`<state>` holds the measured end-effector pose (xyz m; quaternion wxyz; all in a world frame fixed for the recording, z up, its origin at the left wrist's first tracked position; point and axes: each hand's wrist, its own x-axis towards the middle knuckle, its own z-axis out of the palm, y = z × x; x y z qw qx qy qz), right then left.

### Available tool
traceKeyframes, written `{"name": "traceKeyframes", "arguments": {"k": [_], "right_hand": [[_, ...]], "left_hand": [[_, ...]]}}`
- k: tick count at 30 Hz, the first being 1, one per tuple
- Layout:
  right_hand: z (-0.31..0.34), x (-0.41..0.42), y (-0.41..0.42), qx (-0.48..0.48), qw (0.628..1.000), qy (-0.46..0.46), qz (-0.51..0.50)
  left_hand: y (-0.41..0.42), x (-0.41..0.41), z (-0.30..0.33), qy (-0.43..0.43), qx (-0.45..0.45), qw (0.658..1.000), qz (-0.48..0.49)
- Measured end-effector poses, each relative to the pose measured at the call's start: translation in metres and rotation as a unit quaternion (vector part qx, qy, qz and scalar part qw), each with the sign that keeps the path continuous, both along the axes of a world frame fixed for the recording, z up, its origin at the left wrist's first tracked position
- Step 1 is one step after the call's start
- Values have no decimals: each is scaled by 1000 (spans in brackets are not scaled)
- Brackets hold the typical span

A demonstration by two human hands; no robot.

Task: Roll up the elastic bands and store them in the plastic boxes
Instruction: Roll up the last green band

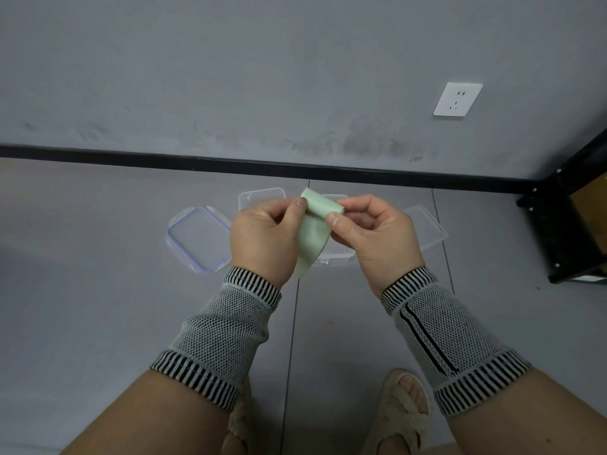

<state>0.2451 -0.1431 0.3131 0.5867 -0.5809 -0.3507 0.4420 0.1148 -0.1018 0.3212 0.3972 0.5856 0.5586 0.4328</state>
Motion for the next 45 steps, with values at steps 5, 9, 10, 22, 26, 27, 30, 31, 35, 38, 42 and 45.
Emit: {"name": "traceKeyframes", "arguments": {"k": [5,9,10,22,26,27,30,31,35,38,42,45], "right_hand": [[1,2,2,17,999,34,7],[4,6,3,27,995,92,13],[4,7,3,25,994,101,20],[-1,2,2,3,998,23,58],[-6,3,3,-31,997,-29,67],[-6,4,4,-40,996,-40,71],[-5,4,4,-46,995,-59,72],[-5,5,4,-43,994,-65,71],[-3,11,4,-27,993,-81,83],[-1,13,4,-23,992,-93,81],[-2,11,3,-21,991,-105,81],[0,11,3,-17,994,-70,81]], "left_hand": [[0,1,1,-21,-30,999,-9],[4,-5,6,-99,-110,987,-66],[5,-6,9,-123,-133,979,-95],[2,-6,12,-114,-118,979,-122],[3,-7,11,-149,-130,973,-123],[2,-6,11,-154,-130,972,-125],[3,-6,11,-165,-132,970,-123],[3,-6,11,-166,-132,970,-121],[4,-7,12,-176,-136,968,-117],[4,-8,11,-192,-143,963,-122],[2,-6,9,-209,-155,958,-123],[2,-4,8,-213,-157,956,-125]]}}
